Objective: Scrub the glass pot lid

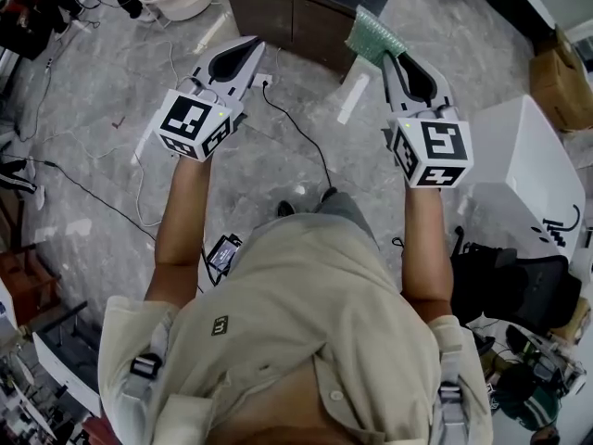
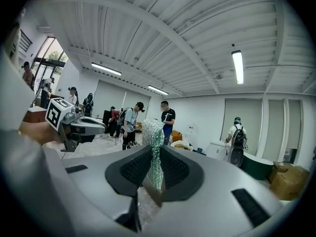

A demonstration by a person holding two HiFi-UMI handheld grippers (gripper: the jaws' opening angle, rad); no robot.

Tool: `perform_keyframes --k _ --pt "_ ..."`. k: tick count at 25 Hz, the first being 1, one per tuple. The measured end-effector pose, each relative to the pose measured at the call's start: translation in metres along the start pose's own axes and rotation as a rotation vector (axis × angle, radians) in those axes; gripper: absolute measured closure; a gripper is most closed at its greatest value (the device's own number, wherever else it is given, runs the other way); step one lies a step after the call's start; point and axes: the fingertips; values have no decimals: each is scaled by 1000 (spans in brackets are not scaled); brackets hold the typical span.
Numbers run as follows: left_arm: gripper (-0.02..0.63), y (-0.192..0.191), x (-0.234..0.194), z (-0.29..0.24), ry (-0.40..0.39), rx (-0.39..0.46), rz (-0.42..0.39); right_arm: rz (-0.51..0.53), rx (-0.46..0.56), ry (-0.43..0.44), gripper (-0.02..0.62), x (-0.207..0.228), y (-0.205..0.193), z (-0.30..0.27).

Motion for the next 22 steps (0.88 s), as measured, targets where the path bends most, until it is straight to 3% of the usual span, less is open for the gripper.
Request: perform_keyframes --k 9,14,22 --pt "592 -19 -27 -48 3 -37 31 -49 11 22 523 35 -3 -54" --pt "592 -30 -60 -90 44 -87 43 -118 21 72 522 72 -6 -112" --pt "592 -26 -104 -173 113 -139 41 -128 3 153 522 136 -8 -201"
Point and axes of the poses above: the fingertips, and each gripper's own axes: z backward along the fingers, x to its right, y out of its top, and after that the axes turned 10 degrees about -x, right-handed
